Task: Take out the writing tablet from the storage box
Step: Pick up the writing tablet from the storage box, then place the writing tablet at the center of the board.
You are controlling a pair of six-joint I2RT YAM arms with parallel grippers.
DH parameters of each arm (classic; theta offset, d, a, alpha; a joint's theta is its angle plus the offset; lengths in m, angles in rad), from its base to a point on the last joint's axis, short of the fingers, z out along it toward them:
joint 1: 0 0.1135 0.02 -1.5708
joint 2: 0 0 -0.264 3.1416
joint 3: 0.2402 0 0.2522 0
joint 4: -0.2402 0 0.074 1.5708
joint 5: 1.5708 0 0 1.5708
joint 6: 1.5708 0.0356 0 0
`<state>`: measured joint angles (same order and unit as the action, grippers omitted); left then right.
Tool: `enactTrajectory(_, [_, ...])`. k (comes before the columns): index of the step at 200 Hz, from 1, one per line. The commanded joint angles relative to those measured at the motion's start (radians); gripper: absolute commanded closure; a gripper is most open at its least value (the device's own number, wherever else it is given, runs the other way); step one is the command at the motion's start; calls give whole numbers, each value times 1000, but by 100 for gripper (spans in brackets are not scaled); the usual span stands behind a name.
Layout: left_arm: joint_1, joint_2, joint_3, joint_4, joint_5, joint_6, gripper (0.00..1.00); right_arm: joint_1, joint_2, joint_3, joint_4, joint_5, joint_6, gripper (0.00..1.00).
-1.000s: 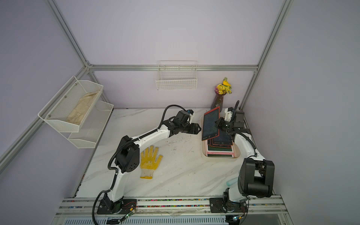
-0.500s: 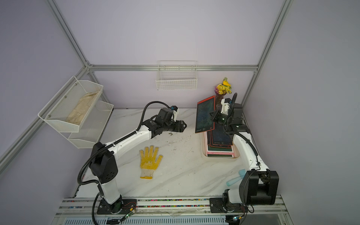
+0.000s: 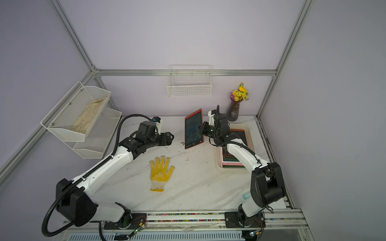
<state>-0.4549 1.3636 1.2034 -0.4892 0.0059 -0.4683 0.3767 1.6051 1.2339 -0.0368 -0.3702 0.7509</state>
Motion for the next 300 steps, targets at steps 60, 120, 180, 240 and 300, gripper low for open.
enactTrajectory(60, [130, -282, -181, -92, -158, 25, 20, 217, 344, 267, 193, 154, 142, 100])
enactTrajectory(120, [224, -333, -209, -151, -117, 36, 16, 310, 632, 578, 187, 205, 167, 100])
enactTrajectory(180, [297, -362, -215, -174, -40, 5, 14, 361, 884, 875, 184, 223, 198, 100])
enactTrajectory(240, [302, -368, -214, -226, -50, 28, 11, 383, 1127, 1130, 255, 146, 293, 100])
enactTrajectory(300, [303, -388, -259, -224, 2, 7, 11, 389, 1296, 1295, 293, 109, 395, 100])
